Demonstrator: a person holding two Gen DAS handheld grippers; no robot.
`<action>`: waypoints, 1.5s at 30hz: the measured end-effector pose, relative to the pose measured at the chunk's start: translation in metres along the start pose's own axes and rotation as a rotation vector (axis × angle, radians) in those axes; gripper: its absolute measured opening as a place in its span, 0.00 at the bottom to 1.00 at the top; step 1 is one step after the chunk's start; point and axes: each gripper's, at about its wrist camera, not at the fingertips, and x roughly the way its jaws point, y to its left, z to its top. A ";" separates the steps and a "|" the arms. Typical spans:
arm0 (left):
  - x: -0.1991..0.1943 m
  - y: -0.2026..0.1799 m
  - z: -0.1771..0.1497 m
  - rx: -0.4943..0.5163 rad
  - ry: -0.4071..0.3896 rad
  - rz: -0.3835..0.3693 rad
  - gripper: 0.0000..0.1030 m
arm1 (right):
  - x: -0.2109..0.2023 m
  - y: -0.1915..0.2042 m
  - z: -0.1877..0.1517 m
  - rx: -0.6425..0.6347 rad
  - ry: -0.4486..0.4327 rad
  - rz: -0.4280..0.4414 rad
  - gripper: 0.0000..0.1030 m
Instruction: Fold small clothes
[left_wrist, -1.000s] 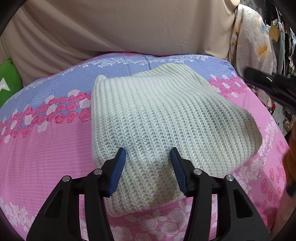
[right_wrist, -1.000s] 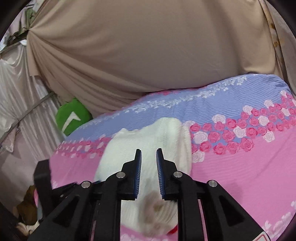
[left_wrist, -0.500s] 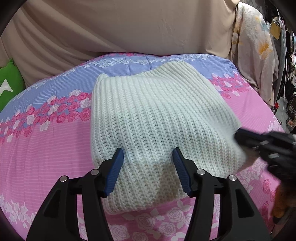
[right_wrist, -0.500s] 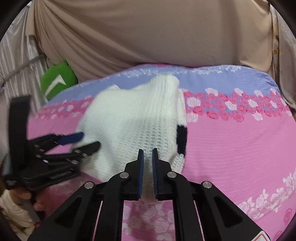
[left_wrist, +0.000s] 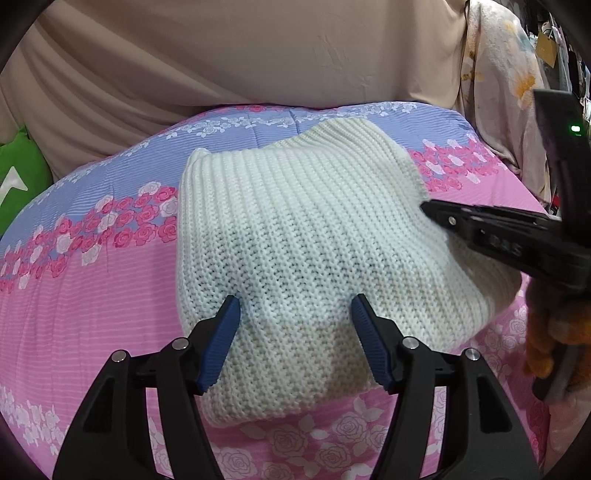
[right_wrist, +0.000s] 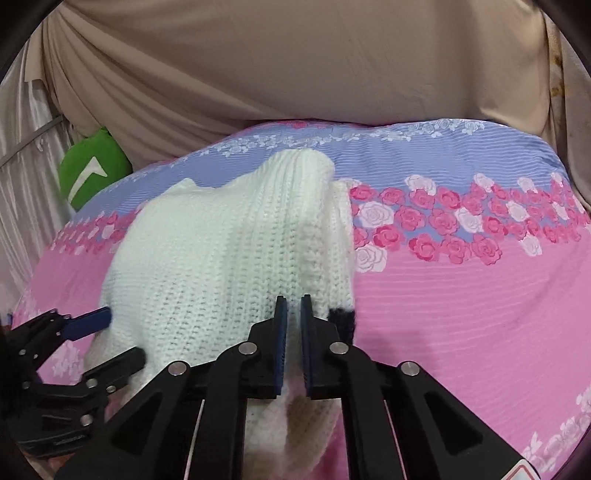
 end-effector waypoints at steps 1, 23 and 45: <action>0.000 -0.001 0.000 0.001 -0.001 0.002 0.59 | 0.001 -0.003 0.003 0.018 0.007 0.010 0.02; 0.003 -0.006 0.002 -0.008 0.010 0.012 0.69 | -0.024 0.018 -0.022 -0.025 0.035 -0.002 0.00; -0.011 -0.010 0.010 -0.042 0.026 0.069 0.86 | -0.070 0.027 -0.030 -0.019 -0.030 0.015 0.21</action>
